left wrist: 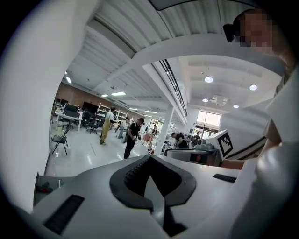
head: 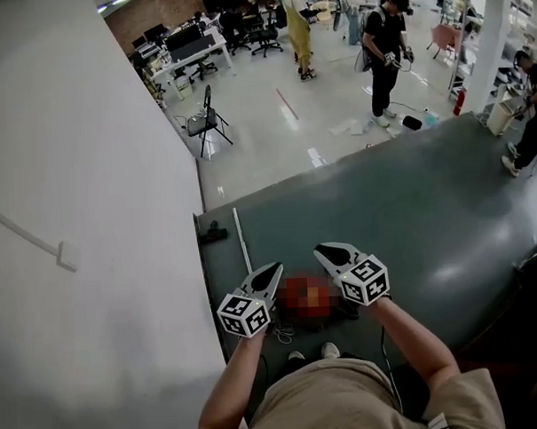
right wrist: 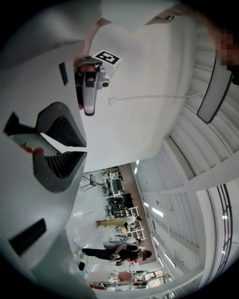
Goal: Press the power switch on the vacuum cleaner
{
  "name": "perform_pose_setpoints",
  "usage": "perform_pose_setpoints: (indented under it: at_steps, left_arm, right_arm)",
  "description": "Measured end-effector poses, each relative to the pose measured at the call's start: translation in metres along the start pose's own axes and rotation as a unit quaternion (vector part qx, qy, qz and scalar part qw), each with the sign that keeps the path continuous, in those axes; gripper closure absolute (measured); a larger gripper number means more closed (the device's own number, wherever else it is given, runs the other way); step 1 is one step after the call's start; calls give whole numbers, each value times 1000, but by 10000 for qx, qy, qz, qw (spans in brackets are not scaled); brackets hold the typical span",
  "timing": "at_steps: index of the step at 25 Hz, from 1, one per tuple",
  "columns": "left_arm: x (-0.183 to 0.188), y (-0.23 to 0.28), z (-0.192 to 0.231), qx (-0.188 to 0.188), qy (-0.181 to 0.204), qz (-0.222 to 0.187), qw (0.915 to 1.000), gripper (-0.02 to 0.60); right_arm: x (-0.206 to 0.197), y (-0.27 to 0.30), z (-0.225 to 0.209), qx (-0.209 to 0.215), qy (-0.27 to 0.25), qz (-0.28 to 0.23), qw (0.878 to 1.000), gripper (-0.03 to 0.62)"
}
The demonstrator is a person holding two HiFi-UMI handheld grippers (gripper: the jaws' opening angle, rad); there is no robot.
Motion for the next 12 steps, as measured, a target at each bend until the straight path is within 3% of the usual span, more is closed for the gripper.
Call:
perform_pose_setpoints:
  at_steps: [5, 9, 12]
  left_arm:
    - [37, -25, 0, 30, 471, -465, 9978, 578]
    - [58, -53, 12, 268, 1063, -772, 9910, 578]
    - [64, -81, 32, 592, 1238, -948, 9860, 578]
  right_arm:
    - [47, -37, 11, -293, -376, -538, 9974, 570]
    - [48, -72, 4, -729, -615, -625, 9935, 542]
    - [38, -102, -12, -1124, -674, -632, 9893, 531]
Point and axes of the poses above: the fingertips, and each gripper's own axes: y forward along the fingers, z to its left, x out of its top, the point moved 9 cm from there along -y, backward along the fingers, and after that the axes turned 12 degrees about z, right-handed, at the moved point
